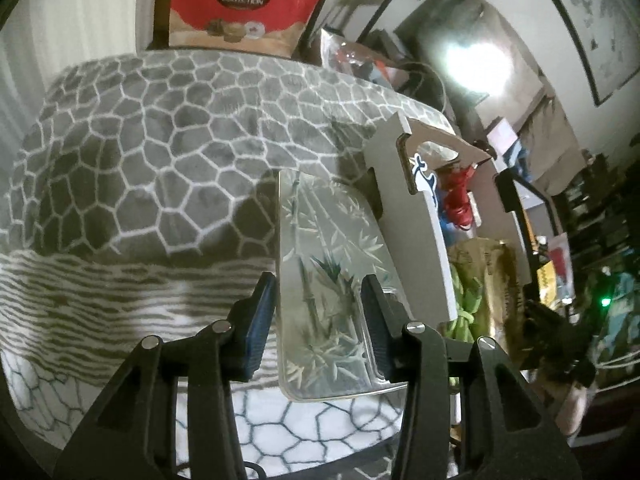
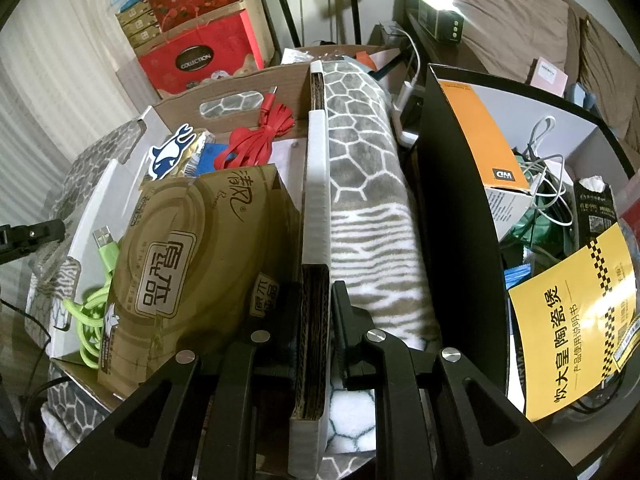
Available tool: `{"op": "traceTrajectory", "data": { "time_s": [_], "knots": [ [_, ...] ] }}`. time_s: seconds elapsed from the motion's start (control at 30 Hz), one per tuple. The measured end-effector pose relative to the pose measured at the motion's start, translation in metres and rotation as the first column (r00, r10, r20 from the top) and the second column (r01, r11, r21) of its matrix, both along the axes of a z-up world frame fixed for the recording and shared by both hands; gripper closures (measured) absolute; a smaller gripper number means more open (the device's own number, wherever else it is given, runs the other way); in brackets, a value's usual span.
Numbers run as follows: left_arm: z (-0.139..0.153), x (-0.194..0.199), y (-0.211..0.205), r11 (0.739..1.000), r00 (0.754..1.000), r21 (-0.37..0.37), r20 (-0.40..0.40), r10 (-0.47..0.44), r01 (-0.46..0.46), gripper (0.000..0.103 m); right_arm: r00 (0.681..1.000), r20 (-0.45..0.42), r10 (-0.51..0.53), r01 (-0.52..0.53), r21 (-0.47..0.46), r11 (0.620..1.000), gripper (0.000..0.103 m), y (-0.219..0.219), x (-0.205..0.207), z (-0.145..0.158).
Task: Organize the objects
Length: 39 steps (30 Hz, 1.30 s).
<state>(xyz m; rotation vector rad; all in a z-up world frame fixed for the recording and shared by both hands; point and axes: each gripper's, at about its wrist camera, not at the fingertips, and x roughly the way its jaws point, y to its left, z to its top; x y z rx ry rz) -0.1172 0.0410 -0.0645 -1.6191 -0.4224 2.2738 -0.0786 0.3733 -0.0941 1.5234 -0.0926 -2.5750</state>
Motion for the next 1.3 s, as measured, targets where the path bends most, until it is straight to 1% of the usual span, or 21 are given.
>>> {"op": "traceTrajectory", "data": {
  "time_s": [0.1,0.2,0.33,0.37,0.4,0.53,0.6,0.63,0.7,0.73,0.77,0.83,0.93,1.0,1.03,1.1,1.13,1.17,1.2,1.23,1.3],
  "knots": [
    [-0.008,-0.002,-0.005,0.996,0.998,0.087,0.064,0.013,-0.019,0.063,1.000,0.000,0.000,0.000,-0.002,1.000,0.088,-0.001,0.000,0.000],
    [-0.012,-0.003,-0.007,0.990,0.995,0.134,0.094,0.021,-0.033,0.063,1.000,-0.001,0.000,0.000,-0.002,1.000,0.088,-0.001,0.000,0.000],
    [-0.012,0.000,-0.003,0.991,0.995,0.131,0.095,0.014,-0.027,0.063,1.000,0.000,0.000,0.000,0.000,1.000,0.088,-0.001,0.001,0.001],
    [-0.013,0.000,-0.002,0.991,0.995,0.135,0.099,0.010,-0.024,0.077,1.000,0.000,0.000,0.000,0.001,1.000,0.088,-0.002,0.001,0.001],
    [-0.015,0.000,-0.001,0.991,0.995,0.131,0.104,0.005,-0.018,0.080,1.000,0.000,-0.002,0.002,0.003,1.000,0.087,-0.001,0.000,0.002],
    [-0.024,0.002,-0.001,0.991,0.992,0.132,0.126,0.004,-0.021,0.079,1.000,0.001,-0.003,0.003,0.000,1.000,0.087,-0.001,0.001,0.002],
    [-0.027,0.003,0.001,0.993,0.992,0.118,0.130,-0.001,-0.014,0.076,1.000,0.002,-0.004,0.004,-0.001,1.000,0.087,-0.001,0.001,0.002],
    [-0.029,0.004,0.003,0.993,0.991,0.115,0.131,-0.011,-0.004,0.073,1.000,0.002,-0.004,0.004,0.000,1.000,0.087,-0.001,0.001,0.002],
    [-0.031,0.006,0.008,0.993,0.990,0.116,0.135,-0.038,0.023,0.060,1.000,0.002,-0.004,0.004,0.002,1.000,0.087,-0.001,0.001,0.002],
    [-0.032,0.007,0.011,0.993,0.990,0.111,0.136,-0.046,0.031,0.058,1.000,0.002,-0.004,0.004,0.002,1.000,0.087,-0.001,0.001,0.002],
    [-0.033,0.008,0.015,0.994,0.990,0.100,0.132,-0.056,0.043,0.054,1.000,0.002,-0.005,0.005,0.001,1.000,0.087,-0.001,0.000,0.001],
    [-0.032,0.011,0.022,0.996,0.991,0.062,0.111,-0.074,0.068,0.051,1.000,0.002,-0.005,0.005,0.001,1.000,0.087,-0.001,0.000,0.002],
    [-0.031,0.018,0.040,0.991,0.990,-0.050,0.074,-0.119,0.123,0.051,1.000,0.002,-0.003,0.003,0.002,1.000,0.087,-0.001,0.000,0.002],
    [-0.032,0.026,0.054,0.974,0.986,-0.153,0.039,-0.162,0.166,0.051,1.000,0.002,-0.004,0.004,0.001,1.000,0.087,-0.001,0.000,0.002],
    [-0.033,0.029,0.059,0.965,0.984,-0.193,0.025,-0.177,0.179,0.052,1.000,0.001,-0.004,0.004,0.000,1.000,0.087,-0.001,0.000,0.002],
    [-0.034,0.037,0.071,0.934,0.977,-0.293,-0.008,-0.214,0.203,0.054,1.000,0.001,-0.006,0.006,-0.002,1.000,0.087,-0.001,0.000,0.001],
    [-0.035,0.040,0.073,0.921,0.974,-0.329,-0.020,-0.227,0.208,0.053,1.000,0.001,-0.007,0.007,-0.004,1.000,0.087,0.000,0.000,0.001],
    [-0.036,0.043,0.076,0.914,0.973,-0.351,-0.032,-0.230,0.205,0.053,1.000,0.000,-0.007,0.007,-0.004,1.000,0.087,-0.001,0.000,0.001],
    [-0.036,0.044,0.076,0.915,0.974,-0.351,-0.036,-0.226,0.199,0.054,1.000,0.000,-0.006,0.006,-0.004,1.000,0.087,-0.001,-0.001,0.001],
    [-0.035,0.044,0.074,0.919,0.975,-0.342,-0.037,-0.219,0.193,0.054,1.000,0.000,-0.007,0.007,-0.005,1.000,0.087,-0.001,-0.001,0.001],
    [-0.034,0.042,0.067,0.937,0.980,-0.302,-0.037,-0.196,0.176,0.057,1.000,0.000,-0.007,0.007,-0.009,1.000,0.087,0.000,-0.001,0.001]
  ]
}}
